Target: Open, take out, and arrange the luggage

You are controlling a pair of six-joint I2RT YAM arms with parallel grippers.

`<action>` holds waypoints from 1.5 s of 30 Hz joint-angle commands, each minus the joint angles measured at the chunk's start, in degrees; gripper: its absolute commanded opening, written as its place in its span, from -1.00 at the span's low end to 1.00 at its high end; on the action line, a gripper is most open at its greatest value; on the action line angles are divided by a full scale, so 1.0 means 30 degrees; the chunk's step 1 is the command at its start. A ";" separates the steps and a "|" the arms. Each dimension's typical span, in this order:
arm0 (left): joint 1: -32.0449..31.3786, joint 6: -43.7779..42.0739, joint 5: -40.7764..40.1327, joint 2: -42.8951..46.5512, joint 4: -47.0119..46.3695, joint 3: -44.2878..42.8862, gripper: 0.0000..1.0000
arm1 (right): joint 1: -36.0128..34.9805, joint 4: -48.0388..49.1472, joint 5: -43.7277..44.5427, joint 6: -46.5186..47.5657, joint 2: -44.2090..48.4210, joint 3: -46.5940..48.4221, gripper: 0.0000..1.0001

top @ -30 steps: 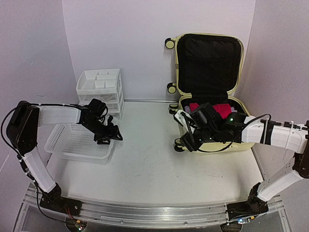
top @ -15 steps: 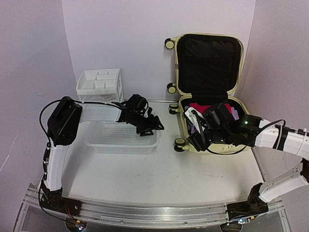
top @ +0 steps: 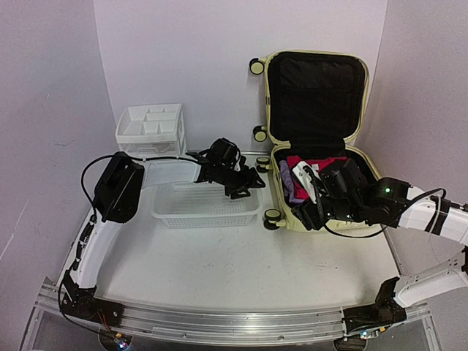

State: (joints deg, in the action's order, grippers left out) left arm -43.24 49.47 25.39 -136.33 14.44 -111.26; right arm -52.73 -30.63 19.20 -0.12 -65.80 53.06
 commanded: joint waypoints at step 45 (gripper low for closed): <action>0.3954 -1.1537 -0.5237 1.3524 0.4264 1.1350 0.61 | 0.6013 -0.2709 -0.0726 -0.6110 -0.6031 0.6178 0.97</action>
State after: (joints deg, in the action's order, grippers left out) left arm -30.89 26.26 31.14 -99.11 12.86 -77.01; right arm -35.83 -37.95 20.60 -17.02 -81.45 67.26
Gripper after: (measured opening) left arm 0.805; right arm 0.983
